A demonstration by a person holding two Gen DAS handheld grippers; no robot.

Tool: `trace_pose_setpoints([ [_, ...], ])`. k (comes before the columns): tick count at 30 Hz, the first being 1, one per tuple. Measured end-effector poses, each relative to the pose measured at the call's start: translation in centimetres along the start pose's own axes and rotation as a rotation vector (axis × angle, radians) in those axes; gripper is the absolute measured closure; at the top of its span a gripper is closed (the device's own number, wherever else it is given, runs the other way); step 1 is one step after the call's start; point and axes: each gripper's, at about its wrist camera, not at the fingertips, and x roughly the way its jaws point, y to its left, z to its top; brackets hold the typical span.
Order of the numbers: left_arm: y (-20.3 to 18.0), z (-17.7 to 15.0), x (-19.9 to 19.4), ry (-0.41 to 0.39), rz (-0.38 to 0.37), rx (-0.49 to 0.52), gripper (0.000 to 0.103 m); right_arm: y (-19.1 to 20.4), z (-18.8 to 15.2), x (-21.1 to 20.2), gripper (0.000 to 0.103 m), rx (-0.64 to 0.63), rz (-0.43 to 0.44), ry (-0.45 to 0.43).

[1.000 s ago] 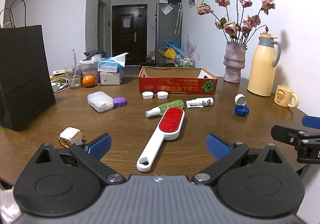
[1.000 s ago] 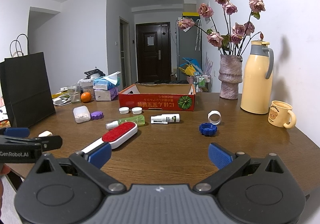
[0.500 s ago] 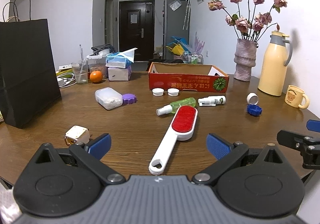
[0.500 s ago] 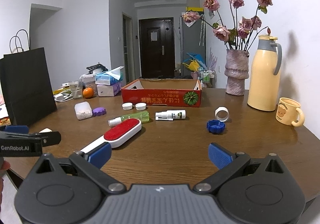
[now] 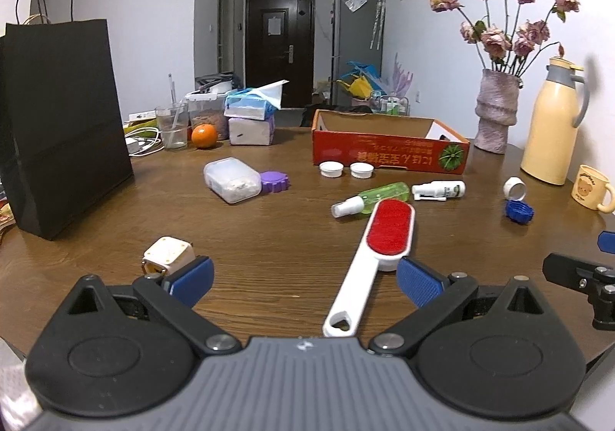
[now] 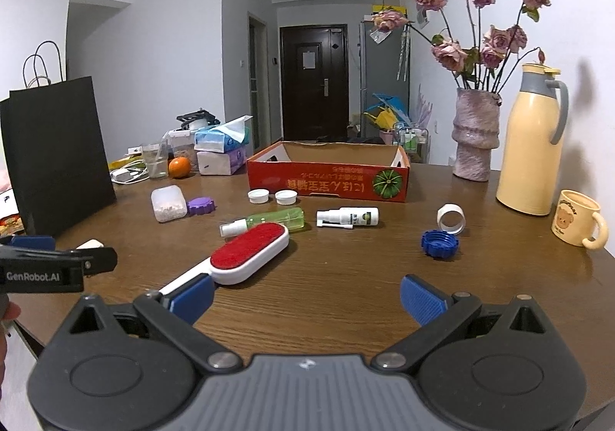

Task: Organize rigid objects
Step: 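Move the left tool toward the white plug adapter while the right tool approaches the lint brush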

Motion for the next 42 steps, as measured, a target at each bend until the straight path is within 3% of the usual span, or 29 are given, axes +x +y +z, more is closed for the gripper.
trace_pose_setpoints([
  [42,8.7,0.8,9.8,0.127,0.126,-0.061,0.000,5.1,1.5,11.4,0.000,-0.028,0.036,0.149],
])
